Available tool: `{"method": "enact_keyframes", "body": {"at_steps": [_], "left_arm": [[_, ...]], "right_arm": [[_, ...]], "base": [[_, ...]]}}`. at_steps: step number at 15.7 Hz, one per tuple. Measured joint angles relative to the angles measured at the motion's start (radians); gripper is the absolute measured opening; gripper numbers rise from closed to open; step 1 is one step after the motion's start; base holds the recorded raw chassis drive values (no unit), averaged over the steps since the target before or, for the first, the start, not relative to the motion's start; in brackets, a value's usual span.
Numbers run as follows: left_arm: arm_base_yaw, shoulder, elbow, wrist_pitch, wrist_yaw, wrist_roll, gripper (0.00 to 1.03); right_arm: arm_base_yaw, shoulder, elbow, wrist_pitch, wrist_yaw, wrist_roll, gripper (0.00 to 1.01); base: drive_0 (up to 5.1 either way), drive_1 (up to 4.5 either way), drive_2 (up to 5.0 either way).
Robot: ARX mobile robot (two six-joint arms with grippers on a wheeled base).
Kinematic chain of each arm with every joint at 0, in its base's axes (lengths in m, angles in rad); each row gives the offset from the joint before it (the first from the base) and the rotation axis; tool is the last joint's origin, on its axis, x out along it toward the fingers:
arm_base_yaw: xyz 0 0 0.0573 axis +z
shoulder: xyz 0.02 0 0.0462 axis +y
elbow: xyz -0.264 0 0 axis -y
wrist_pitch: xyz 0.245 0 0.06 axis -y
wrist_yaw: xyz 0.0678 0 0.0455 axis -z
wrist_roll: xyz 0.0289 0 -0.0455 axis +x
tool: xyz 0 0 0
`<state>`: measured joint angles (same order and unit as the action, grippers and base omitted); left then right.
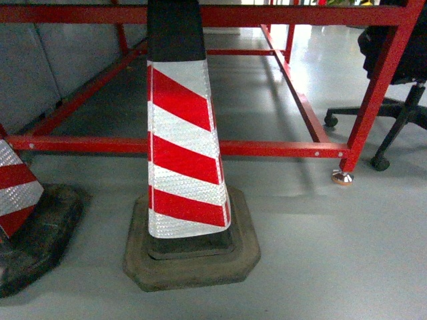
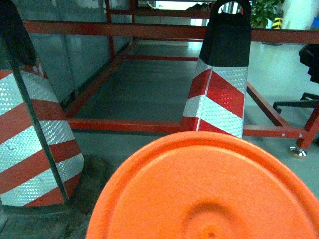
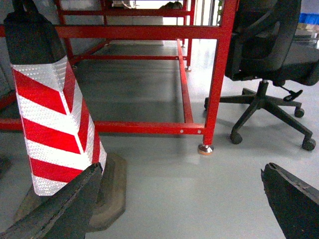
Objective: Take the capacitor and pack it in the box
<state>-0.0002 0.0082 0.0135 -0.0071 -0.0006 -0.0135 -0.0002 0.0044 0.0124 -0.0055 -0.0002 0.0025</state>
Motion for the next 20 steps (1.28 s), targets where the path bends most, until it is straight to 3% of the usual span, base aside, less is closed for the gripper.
{"method": "enact_keyframes", "body": {"at_steps": [20], "left_arm": [[0.0, 0.0, 0.0, 0.0, 0.001, 0.014, 0.43]], "right_arm": [[0.0, 0.0, 0.0, 0.0, 0.0, 0.0, 0.98]], "base": [[0.0, 0.0, 0.0]]}}
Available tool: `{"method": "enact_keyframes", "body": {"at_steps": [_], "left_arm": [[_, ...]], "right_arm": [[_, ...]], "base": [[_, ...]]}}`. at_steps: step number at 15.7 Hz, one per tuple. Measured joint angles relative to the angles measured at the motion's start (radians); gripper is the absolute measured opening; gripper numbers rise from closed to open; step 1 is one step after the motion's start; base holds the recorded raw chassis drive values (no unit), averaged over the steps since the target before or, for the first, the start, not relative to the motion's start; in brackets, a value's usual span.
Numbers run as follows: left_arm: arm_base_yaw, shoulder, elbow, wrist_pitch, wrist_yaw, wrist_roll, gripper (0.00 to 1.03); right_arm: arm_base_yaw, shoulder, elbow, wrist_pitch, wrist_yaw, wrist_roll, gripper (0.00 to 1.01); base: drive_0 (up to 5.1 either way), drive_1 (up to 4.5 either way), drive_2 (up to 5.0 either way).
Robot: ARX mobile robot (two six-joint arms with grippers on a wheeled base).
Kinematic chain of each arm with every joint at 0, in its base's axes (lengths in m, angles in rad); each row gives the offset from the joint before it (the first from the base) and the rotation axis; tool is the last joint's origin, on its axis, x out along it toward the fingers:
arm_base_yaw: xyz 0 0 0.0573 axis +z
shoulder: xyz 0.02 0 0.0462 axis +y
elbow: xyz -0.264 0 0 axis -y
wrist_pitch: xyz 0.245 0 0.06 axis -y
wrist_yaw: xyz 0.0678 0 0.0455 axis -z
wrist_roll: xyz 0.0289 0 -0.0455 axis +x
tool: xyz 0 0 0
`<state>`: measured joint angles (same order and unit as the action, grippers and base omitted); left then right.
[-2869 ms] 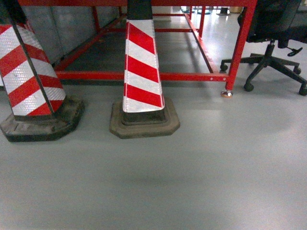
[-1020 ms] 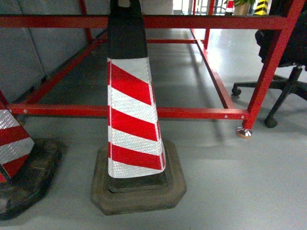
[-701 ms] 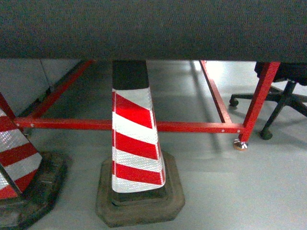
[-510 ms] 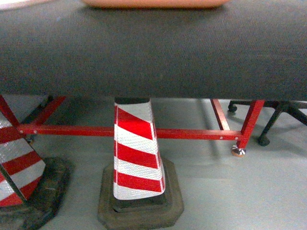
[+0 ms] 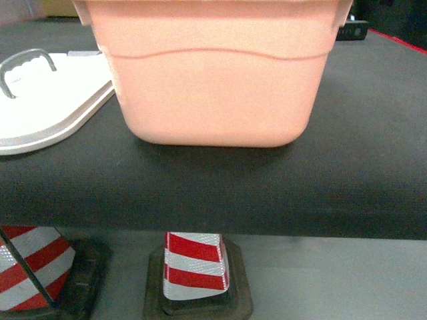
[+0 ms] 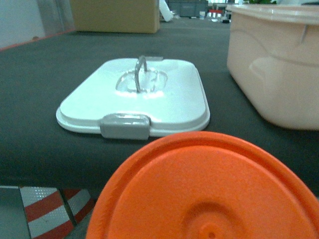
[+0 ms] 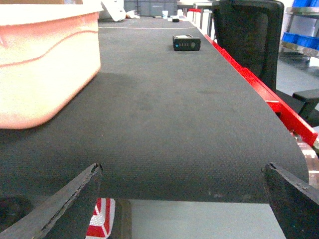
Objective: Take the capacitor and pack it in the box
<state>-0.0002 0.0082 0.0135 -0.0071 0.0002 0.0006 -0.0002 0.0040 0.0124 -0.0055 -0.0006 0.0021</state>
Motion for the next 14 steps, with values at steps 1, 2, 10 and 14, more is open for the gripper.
{"method": "enact_keyframes", "body": {"at_steps": [1, 2, 10, 14], "left_arm": [[0.0, 0.0, 0.0, 0.0, -0.001, 0.0, 0.43], [0.0, 0.0, 0.0, 0.0, -0.001, -0.001, 0.43], [0.0, 0.0, 0.0, 0.006, -0.001, 0.0, 0.43], [0.0, 0.0, 0.0, 0.001, 0.0, 0.0, 0.43]], "right_arm": [[0.0, 0.0, 0.0, 0.0, 0.0, 0.0, 0.98], [0.0, 0.0, 0.0, 0.001, 0.001, 0.0, 0.98], [0.0, 0.0, 0.0, 0.002, 0.001, 0.0, 0.98], [0.0, 0.0, 0.0, 0.001, 0.001, 0.0, 0.98]], "base": [[0.0, 0.0, 0.0], [0.0, 0.0, 0.0], [0.0, 0.0, 0.0], [0.0, 0.0, 0.0]]}}
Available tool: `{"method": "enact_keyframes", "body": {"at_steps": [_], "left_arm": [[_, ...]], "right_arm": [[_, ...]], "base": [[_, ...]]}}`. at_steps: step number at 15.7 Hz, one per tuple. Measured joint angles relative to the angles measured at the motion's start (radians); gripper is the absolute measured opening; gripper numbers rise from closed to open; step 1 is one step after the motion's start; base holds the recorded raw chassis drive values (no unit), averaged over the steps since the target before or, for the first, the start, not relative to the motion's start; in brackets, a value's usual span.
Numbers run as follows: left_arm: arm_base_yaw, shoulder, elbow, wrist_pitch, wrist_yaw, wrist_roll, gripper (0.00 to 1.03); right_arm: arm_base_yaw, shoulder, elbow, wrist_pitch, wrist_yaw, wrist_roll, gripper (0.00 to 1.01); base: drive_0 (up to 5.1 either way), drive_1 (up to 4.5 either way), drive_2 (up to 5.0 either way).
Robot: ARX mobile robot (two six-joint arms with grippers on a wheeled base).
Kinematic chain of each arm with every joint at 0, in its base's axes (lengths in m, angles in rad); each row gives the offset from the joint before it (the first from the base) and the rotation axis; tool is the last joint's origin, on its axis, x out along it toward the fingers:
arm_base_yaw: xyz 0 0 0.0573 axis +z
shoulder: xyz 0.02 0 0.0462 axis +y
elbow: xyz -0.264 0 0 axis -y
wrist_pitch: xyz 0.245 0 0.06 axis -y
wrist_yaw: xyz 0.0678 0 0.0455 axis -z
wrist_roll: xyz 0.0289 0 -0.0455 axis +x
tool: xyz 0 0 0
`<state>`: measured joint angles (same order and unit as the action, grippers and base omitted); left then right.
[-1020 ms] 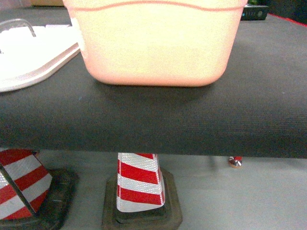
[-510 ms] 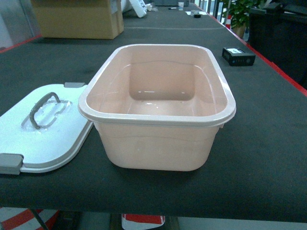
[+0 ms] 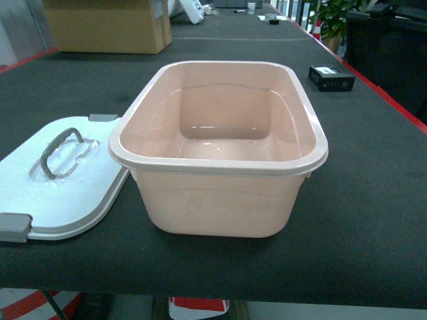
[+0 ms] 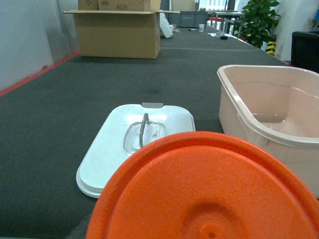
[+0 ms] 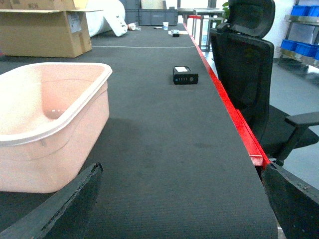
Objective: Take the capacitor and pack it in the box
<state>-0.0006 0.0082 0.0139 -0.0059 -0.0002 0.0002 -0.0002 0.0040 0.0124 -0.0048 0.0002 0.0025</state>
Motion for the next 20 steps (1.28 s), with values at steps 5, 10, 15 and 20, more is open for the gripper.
{"method": "enact_keyframes", "body": {"at_steps": [5, 10, 15, 20], "left_arm": [[0.0, 0.0, 0.0, 0.0, 0.0, 0.0, 0.43], [0.0, 0.0, 0.0, 0.0, 0.0, 0.0, 0.43], [0.0, 0.0, 0.0, 0.0, 0.0, 0.0, 0.43], [-0.032, 0.019, 0.0, 0.043, -0.085, 0.009, 0.43]], "right_arm": [[0.0, 0.0, 0.0, 0.0, 0.0, 0.0, 0.98], [0.0, 0.0, 0.0, 0.0, 0.0, 0.0, 0.98], [0.0, 0.0, 0.0, 0.0, 0.0, 0.0, 0.98], [0.0, 0.0, 0.0, 0.0, 0.0, 0.0, 0.98]], "base": [[0.0, 0.0, 0.0], [0.0, 0.0, 0.0], [0.0, 0.0, 0.0], [0.0, 0.0, 0.0]]}}
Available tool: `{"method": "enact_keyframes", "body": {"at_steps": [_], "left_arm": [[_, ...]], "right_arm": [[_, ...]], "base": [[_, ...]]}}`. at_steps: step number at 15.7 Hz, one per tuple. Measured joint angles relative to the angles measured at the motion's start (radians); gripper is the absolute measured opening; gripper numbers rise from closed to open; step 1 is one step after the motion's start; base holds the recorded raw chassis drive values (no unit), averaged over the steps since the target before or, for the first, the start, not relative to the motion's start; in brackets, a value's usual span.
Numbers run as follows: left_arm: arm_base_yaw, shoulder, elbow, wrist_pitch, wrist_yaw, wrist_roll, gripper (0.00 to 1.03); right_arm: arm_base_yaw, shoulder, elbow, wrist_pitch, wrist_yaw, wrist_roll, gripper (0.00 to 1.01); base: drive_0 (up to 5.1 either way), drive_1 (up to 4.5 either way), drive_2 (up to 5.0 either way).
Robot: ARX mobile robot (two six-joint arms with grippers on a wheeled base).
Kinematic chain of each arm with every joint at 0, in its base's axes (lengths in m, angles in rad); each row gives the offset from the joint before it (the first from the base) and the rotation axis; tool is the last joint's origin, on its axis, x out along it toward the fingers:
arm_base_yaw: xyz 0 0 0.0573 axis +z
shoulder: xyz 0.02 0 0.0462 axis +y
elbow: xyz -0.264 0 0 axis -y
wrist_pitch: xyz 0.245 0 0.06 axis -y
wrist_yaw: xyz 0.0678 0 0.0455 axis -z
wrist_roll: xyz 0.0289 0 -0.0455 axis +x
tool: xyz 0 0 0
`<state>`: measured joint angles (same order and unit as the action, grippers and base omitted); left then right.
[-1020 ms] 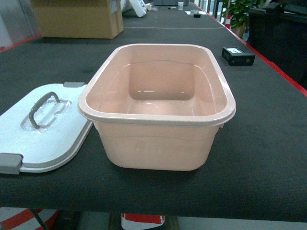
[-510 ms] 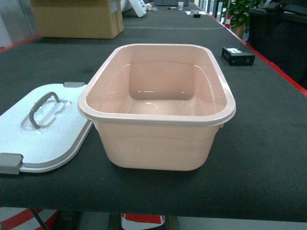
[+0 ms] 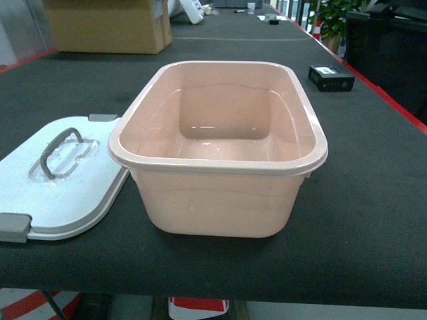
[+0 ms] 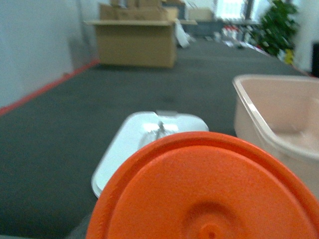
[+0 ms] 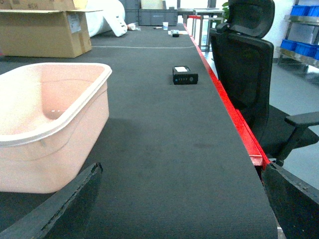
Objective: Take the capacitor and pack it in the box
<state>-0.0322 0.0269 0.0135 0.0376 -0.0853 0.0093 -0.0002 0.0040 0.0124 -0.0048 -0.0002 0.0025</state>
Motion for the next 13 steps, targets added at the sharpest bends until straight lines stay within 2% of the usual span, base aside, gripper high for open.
{"method": "enact_keyframes", "body": {"at_steps": [1, 2, 3, 4, 5, 6, 7, 9, 10, 13], "left_arm": [[-0.086, 0.102, 0.002, 0.154, -0.158, 0.0, 0.43], [-0.134, 0.261, 0.002, 0.299, -0.238, 0.002, 0.43], [-0.159, 0.448, 0.021, 0.472, -0.26, 0.002, 0.43], [-0.188, 0.618, 0.074, 0.631, -0.257, 0.001, 0.43], [-0.224, 0.818, 0.179, 0.807, -0.221, 0.002, 0.43], [-0.261, 1.033, 0.318, 0.92, -0.163, -0.014, 0.43], [-0.298, 1.186, 0.425, 0.915, -0.122, -0.037, 0.43], [-0.403, 1.521, 0.65, 0.856, -0.086, -0.071, 0.43], [-0.448, 1.649, 0.756, 0.836, -0.084, -0.082, 0.43], [-0.518, 1.825, 0.912, 0.828, -0.09, -0.088, 0.43]], "right_arm": [[0.0, 0.0, 0.0, -0.001, 0.0, 0.0, 0.98], [0.0, 0.0, 0.0, 0.0, 0.0, 0.0, 0.98], [0.0, 0.0, 0.0, -0.001, 0.0, 0.0, 0.98], [0.0, 0.0, 0.0, -0.001, 0.0, 0.0, 0.98], [0.0, 0.0, 0.0, 0.0, 0.0, 0.0, 0.98], [0.0, 0.0, 0.0, 0.0, 0.0, 0.0, 0.98], [0.0, 0.0, 0.0, 0.0, 0.0, 0.0, 0.98], [0.0, 0.0, 0.0, 0.0, 0.0, 0.0, 0.98], [0.0, 0.0, 0.0, 0.0, 0.0, 0.0, 0.98], [0.0, 0.0, 0.0, 0.0, 0.0, 0.0, 0.98]], "base": [[0.0, 0.0, 0.0], [0.0, 0.0, 0.0], [0.0, 0.0, 0.0], [0.0, 0.0, 0.0], [0.0, 0.0, 0.0], [0.0, 0.0, 0.0], [0.0, 0.0, 0.0], [0.0, 0.0, 0.0], [0.0, 0.0, 0.0], [0.0, 0.0, 0.0]]}}
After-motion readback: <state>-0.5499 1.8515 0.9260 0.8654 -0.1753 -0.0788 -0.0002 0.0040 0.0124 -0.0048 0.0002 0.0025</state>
